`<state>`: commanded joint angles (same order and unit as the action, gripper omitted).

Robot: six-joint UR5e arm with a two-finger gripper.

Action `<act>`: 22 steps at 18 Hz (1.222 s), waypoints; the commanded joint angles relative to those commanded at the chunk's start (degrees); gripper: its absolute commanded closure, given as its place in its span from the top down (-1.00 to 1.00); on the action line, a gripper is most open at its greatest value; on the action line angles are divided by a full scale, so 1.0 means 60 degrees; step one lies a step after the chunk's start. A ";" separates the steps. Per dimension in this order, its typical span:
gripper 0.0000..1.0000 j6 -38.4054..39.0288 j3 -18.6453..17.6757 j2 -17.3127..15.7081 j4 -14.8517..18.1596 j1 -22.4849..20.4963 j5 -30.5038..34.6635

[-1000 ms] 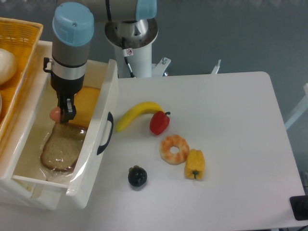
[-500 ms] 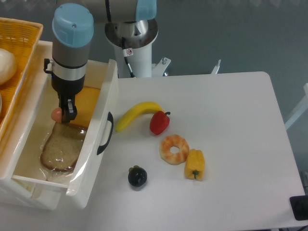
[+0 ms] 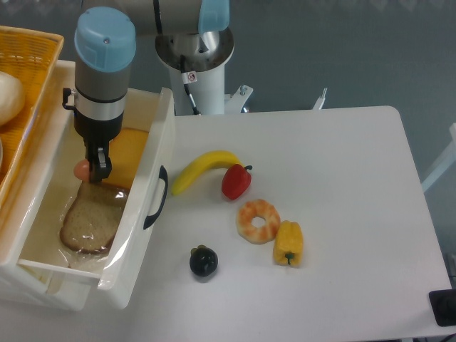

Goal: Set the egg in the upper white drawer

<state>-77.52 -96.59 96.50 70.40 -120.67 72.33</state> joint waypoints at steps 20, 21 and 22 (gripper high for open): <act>-0.09 0.0015 -0.0059 0.0146 0.0000 0.0044 0.0044; -0.09 0.0015 -0.0073 0.0132 0.0000 0.0044 0.0131; -0.09 0.0015 -0.0059 0.0146 0.0000 0.0073 0.0190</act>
<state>-77.43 -96.94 97.38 70.40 -120.24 73.47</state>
